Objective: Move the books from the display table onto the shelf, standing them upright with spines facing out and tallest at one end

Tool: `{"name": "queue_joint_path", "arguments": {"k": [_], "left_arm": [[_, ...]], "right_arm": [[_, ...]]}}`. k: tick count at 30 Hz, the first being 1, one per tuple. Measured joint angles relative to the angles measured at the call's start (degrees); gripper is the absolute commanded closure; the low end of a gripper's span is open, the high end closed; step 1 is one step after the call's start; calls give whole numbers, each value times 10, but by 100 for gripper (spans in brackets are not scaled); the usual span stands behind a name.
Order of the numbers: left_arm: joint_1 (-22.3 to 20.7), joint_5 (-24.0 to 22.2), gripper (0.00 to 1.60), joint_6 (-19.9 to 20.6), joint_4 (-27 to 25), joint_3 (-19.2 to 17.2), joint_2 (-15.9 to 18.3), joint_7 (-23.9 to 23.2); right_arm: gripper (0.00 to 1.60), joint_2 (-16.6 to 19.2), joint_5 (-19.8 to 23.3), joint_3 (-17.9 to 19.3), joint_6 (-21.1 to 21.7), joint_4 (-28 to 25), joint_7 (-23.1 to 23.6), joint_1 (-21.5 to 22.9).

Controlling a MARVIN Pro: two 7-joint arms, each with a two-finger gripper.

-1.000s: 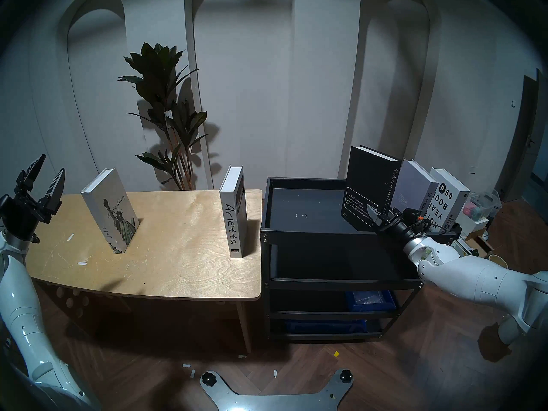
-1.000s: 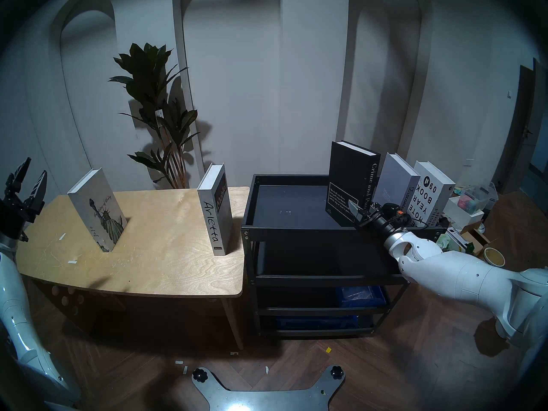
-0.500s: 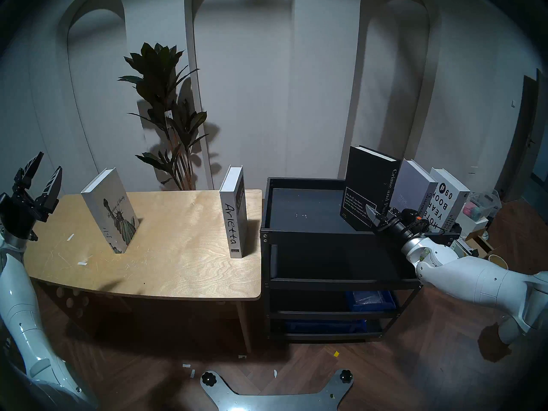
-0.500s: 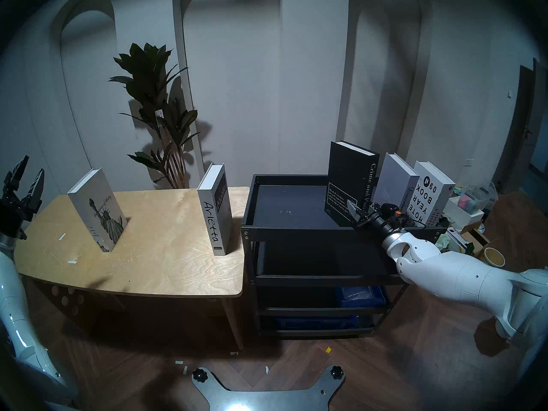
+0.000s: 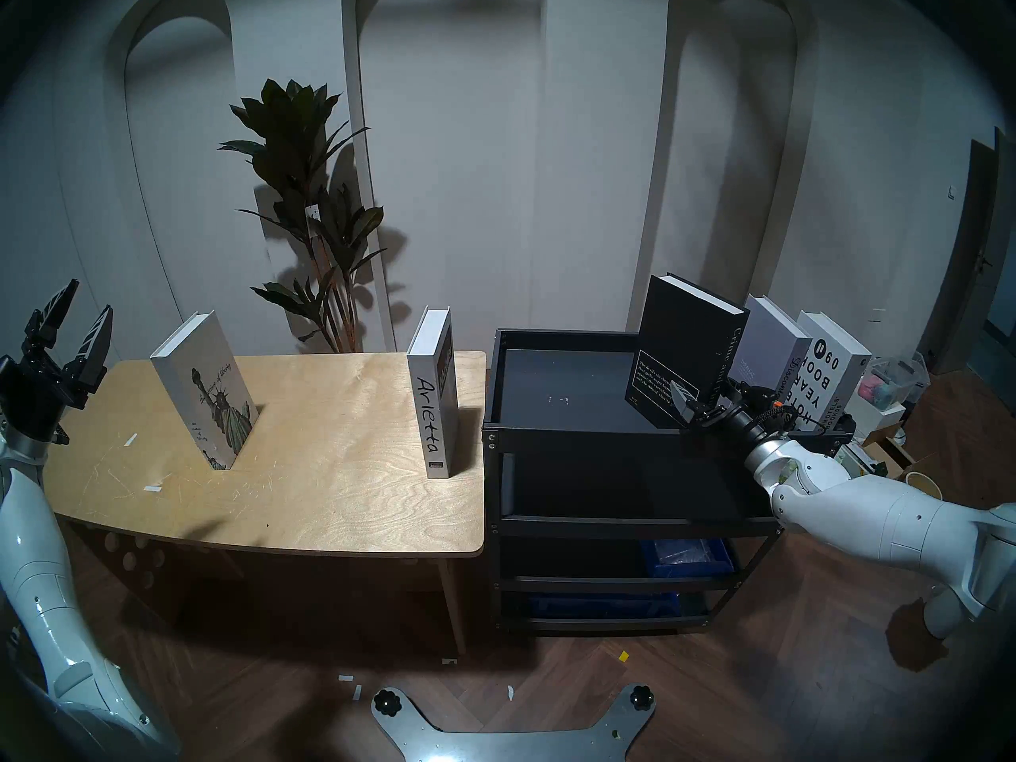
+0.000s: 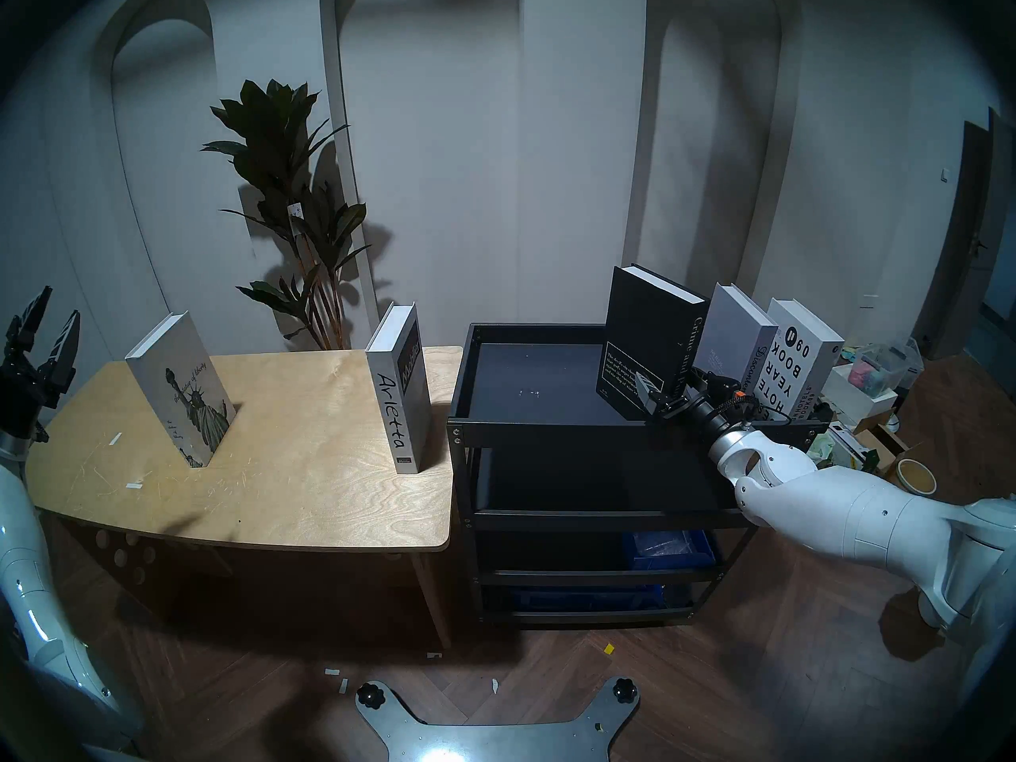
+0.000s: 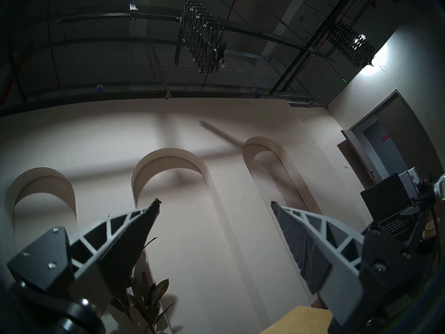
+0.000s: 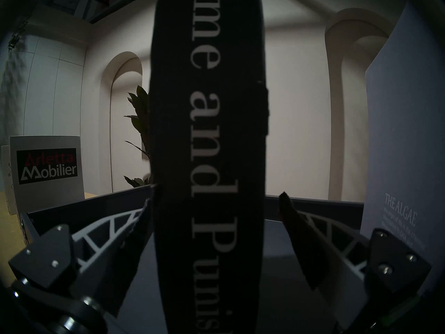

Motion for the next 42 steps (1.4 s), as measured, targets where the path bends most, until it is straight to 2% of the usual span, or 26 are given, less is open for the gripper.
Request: {"name": "queue_joint_path", "arguments": {"k": [11, 18, 36, 42], "left_arm": [[-1, -3, 0, 4, -1, -2, 1, 0], [0, -6, 0, 13, -3, -4, 1, 0], [3, -10, 0, 48, -15, -13, 1, 0], [3, -10, 0, 53, -16, -14, 1, 0]], "right_arm": [[0, 16, 11, 19, -5, -57, -16, 11], [0, 42, 20, 39, -13, -104, -33, 21], [0, 144, 63, 71, -45, -238, -84, 21], [0, 181, 81, 90, -68, -283, -92, 22]]}}
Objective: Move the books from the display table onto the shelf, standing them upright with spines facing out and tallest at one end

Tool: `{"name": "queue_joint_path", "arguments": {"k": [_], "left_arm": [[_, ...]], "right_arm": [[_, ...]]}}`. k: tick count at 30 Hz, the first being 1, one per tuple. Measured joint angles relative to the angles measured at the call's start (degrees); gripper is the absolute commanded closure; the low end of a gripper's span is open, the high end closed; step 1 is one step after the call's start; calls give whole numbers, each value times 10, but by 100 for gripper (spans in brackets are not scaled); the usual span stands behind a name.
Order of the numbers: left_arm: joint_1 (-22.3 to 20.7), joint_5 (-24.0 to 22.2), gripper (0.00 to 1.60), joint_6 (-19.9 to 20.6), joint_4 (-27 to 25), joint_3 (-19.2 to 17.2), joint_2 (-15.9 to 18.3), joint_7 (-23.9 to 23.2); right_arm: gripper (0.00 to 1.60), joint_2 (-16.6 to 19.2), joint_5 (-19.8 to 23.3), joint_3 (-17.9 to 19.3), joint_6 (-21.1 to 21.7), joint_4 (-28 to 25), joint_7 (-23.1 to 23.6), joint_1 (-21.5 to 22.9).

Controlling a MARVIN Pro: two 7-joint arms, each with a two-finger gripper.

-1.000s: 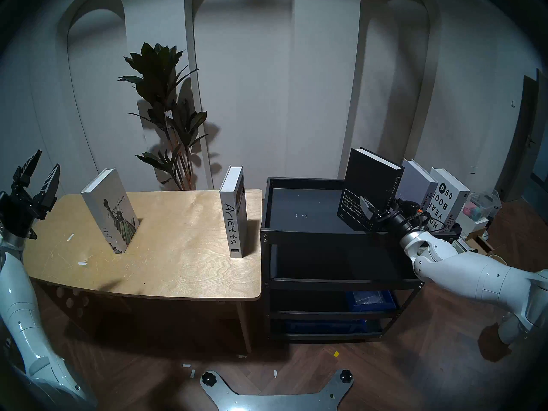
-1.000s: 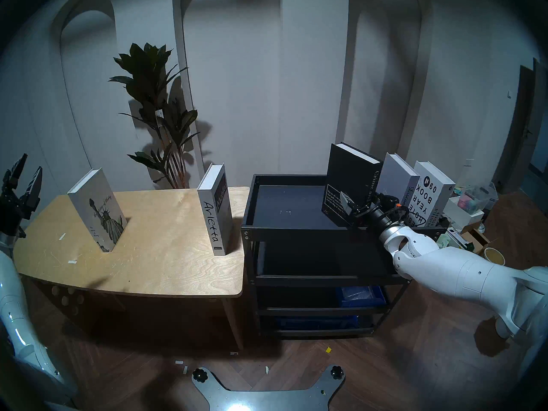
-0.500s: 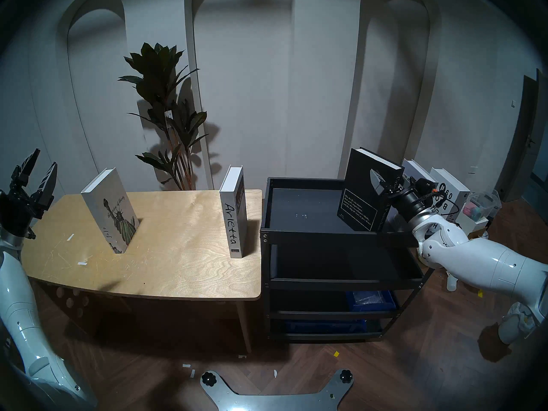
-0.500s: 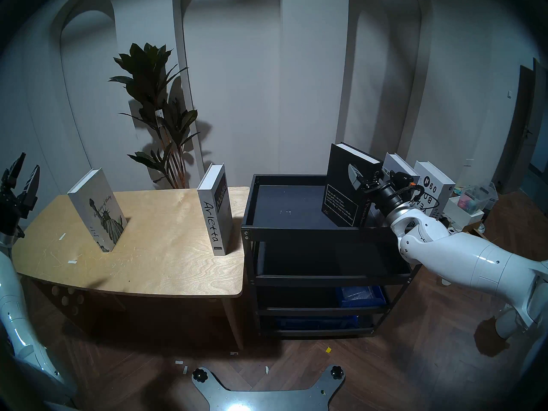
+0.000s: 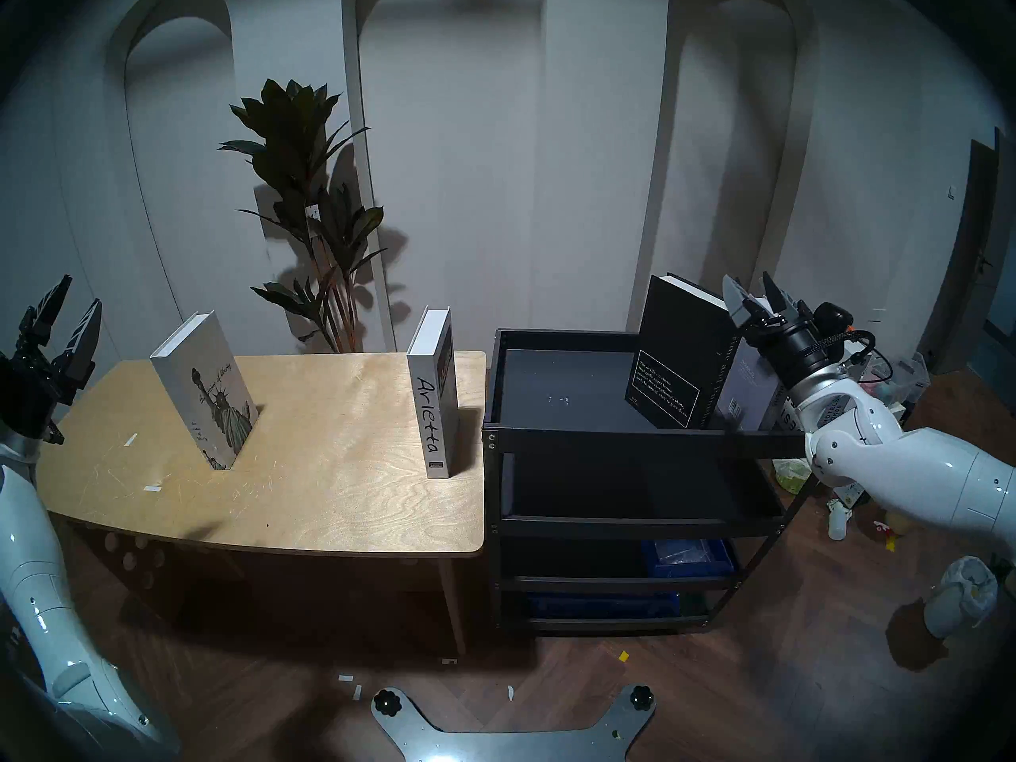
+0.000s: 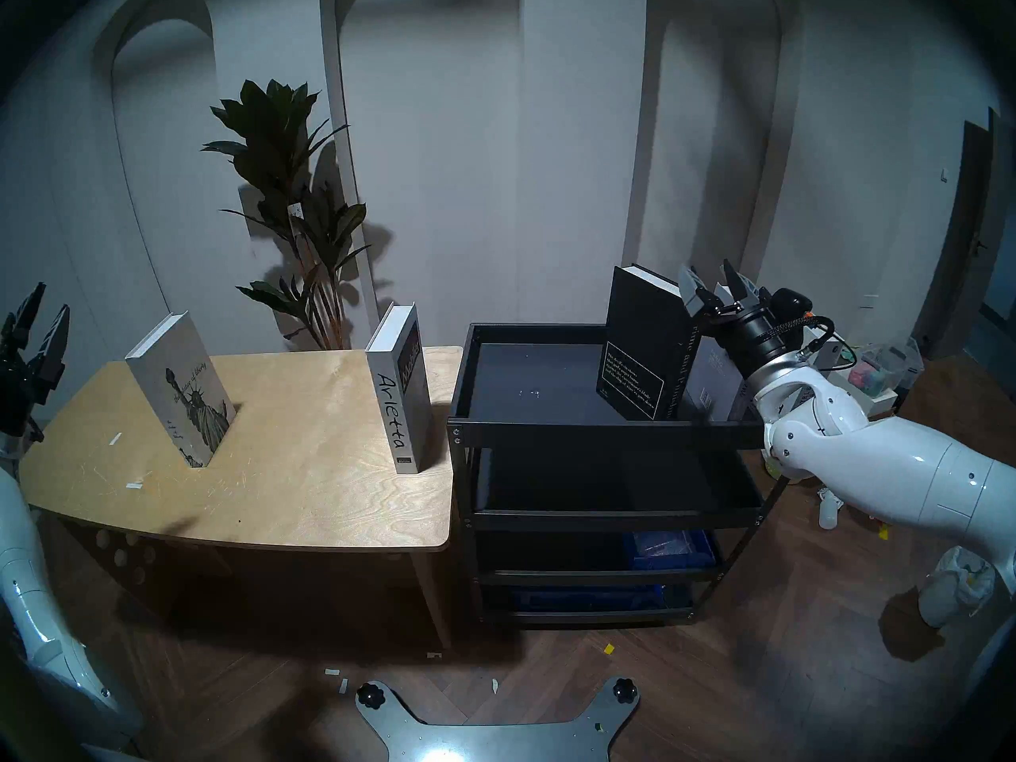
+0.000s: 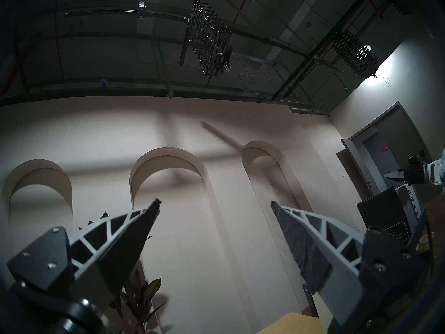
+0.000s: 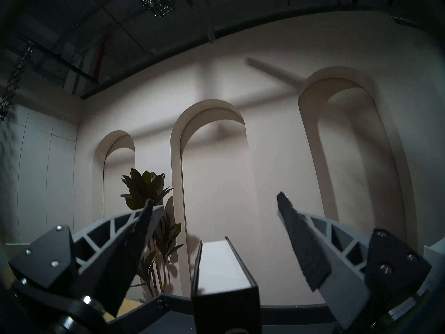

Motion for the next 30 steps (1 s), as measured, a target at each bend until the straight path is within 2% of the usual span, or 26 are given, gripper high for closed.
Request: {"name": "queue_joint_path", "arguments": {"k": [5, 9, 16, 22, 27, 30], "left_arm": [[0, 0, 0, 2, 0, -1, 0, 0], [0, 0, 0, 4, 0, -1, 0, 0], [0, 1, 0, 6, -1, -2, 0, 0], [0, 1, 0, 8, -1, -2, -1, 0], [0, 1, 0, 8, -1, -2, -1, 0], [0, 1, 0, 8, -1, -3, -1, 0]], "right_arm": [[0, 19, 11, 21, -23, -29, -3, 5], [0, 37, 22, 47, -48, -74, 1, 13], [0, 54, 26, 56, -65, -138, 14, 16], [0, 56, 30, 41, -65, -188, 7, 7], [0, 53, 24, 7, -49, -231, -14, -12], [0, 50, 16, -22, -23, -258, -38, -27]]}}
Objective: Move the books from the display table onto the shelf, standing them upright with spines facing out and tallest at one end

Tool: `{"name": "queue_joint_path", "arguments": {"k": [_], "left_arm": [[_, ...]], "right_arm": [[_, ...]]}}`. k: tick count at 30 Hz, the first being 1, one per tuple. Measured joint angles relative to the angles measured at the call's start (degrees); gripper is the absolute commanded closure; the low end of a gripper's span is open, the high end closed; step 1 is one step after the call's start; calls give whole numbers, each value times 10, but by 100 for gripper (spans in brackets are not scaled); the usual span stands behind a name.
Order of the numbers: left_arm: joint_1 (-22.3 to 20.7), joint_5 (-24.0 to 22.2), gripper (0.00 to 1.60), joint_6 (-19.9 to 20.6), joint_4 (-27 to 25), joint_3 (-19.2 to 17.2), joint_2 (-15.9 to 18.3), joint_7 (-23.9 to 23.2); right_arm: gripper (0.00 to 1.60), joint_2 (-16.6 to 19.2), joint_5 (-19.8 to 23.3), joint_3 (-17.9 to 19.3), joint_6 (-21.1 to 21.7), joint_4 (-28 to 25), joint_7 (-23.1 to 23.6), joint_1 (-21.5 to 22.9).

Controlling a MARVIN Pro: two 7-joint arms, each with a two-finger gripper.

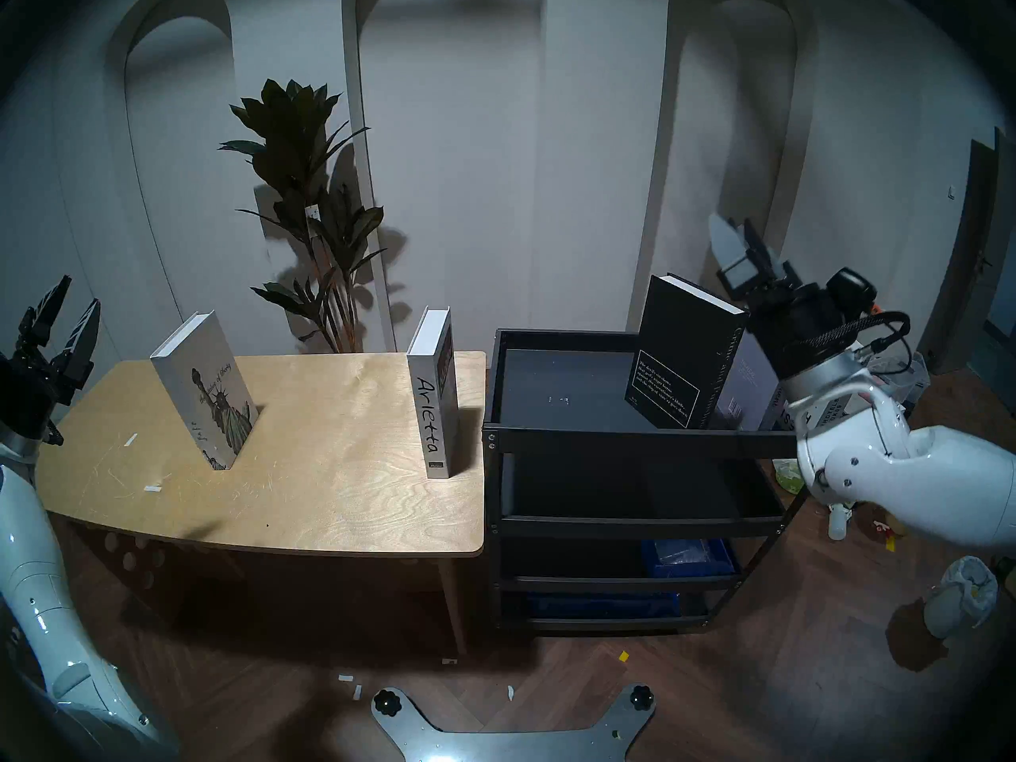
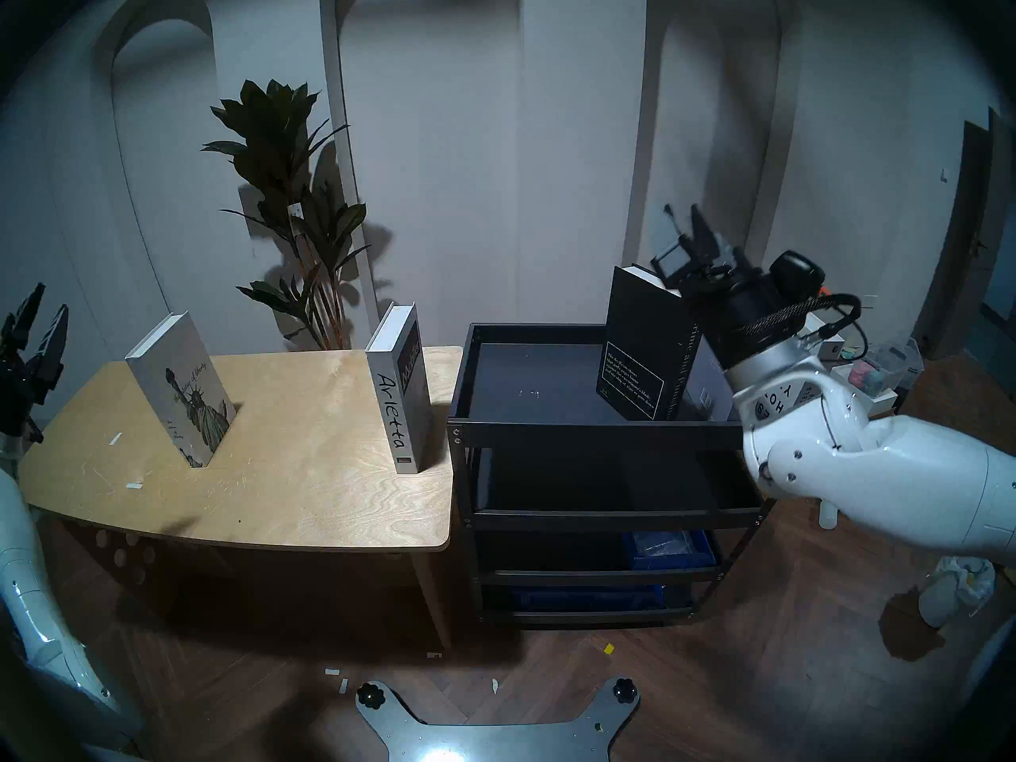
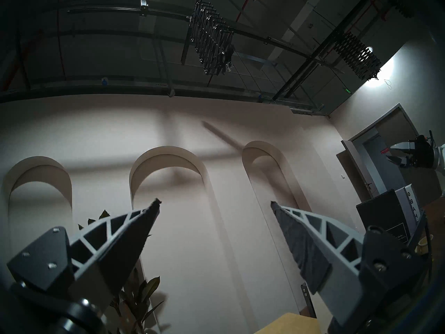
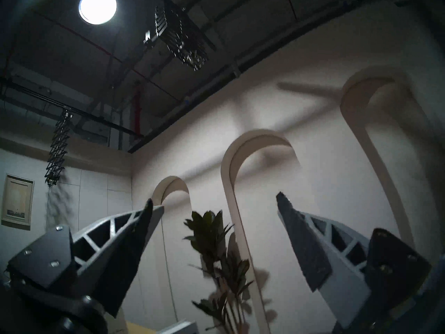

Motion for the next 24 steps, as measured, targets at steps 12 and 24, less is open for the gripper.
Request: {"name": "queue_joint_path", "arguments": {"k": [12, 24], "left_arm": [[0, 0, 0, -2, -1, 0, 0, 0], [0, 0, 0, -5, -1, 0, 0, 0]], "right_arm": [[0, -74, -41, -72, 136, -32, -149, -16], [0, -147, -127, -105, 224, -26, -280, -2]]}}
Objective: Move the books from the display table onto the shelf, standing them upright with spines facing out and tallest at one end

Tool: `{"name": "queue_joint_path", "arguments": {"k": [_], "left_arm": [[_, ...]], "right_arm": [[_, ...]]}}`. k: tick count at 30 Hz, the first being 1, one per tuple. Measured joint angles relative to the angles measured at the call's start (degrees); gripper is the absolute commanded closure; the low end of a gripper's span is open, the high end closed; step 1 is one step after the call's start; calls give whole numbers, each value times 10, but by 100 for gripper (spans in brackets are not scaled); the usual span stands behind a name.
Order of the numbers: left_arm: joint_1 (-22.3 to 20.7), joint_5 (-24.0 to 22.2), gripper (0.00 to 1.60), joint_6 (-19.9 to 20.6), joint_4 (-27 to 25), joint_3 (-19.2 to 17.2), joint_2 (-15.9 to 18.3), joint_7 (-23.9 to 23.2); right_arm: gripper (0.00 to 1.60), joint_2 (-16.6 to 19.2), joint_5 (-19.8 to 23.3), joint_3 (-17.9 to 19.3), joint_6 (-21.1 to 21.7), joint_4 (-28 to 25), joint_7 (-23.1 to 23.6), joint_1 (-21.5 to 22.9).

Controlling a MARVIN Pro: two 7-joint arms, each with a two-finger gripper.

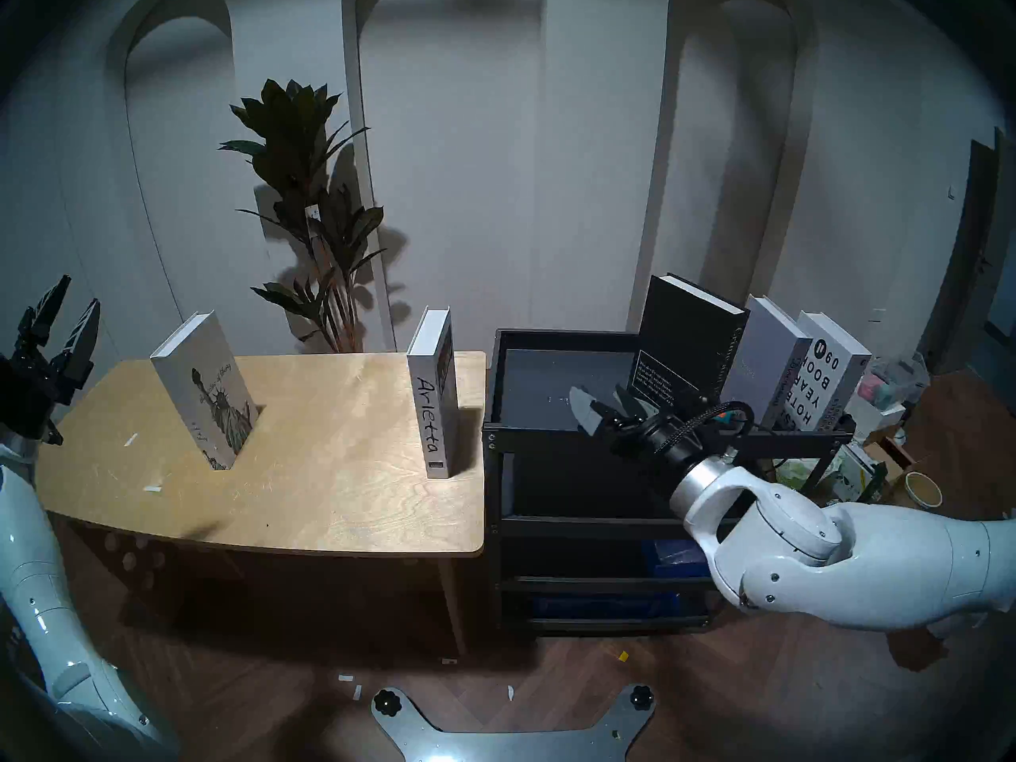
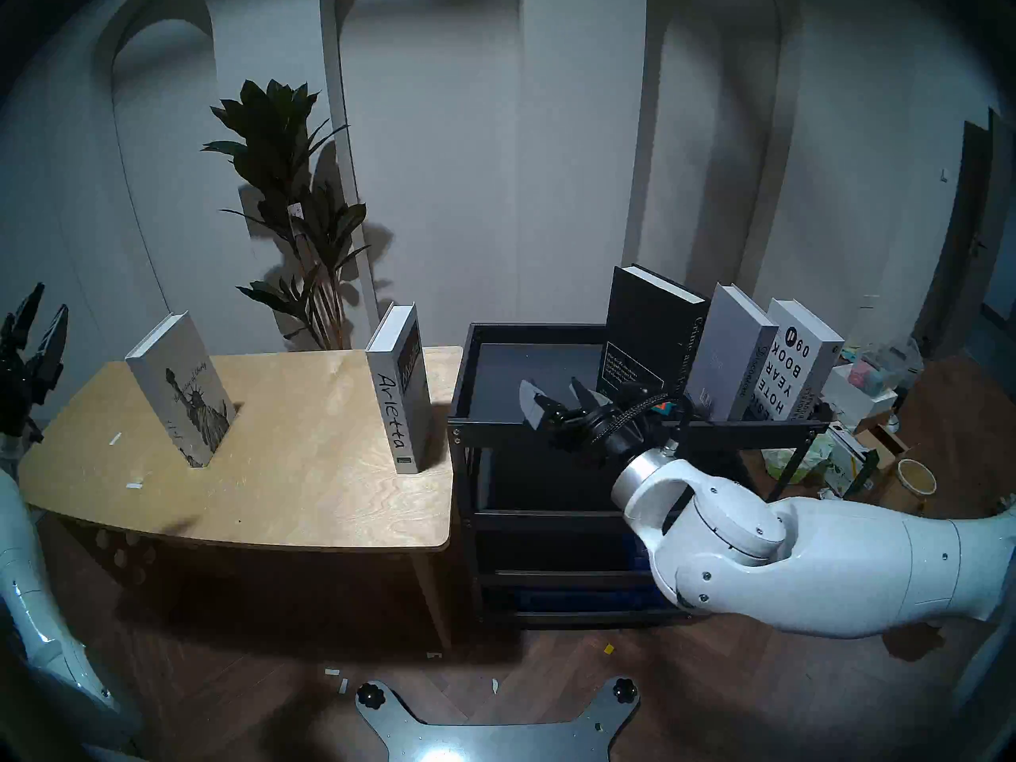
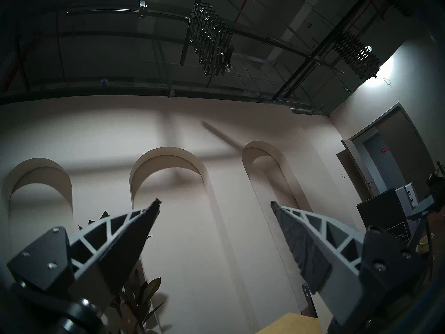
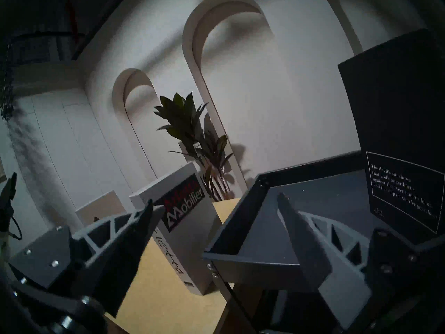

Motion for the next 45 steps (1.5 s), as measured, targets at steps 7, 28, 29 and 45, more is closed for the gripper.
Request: {"name": "queue_joint_path", "arguments": {"k": [7, 28, 29, 45], "left_arm": [[0, 0, 0, -1, 0, 0, 0, 0], [0, 0, 0, -2, -1, 0, 0, 0], [0, 0, 0, -2, -1, 0, 0, 0], [0, 0, 0, -3, -1, 0, 0, 0]], "right_arm": [[0, -44, -49, 1, 21, -15, -83, 11], [0, -145, -228, 2, 9, -26, -321, -19], [0, -150, -236, -2, 13, -24, -330, -19], [0, -249, -317, -61, 86, 63, -392, 10]]}}
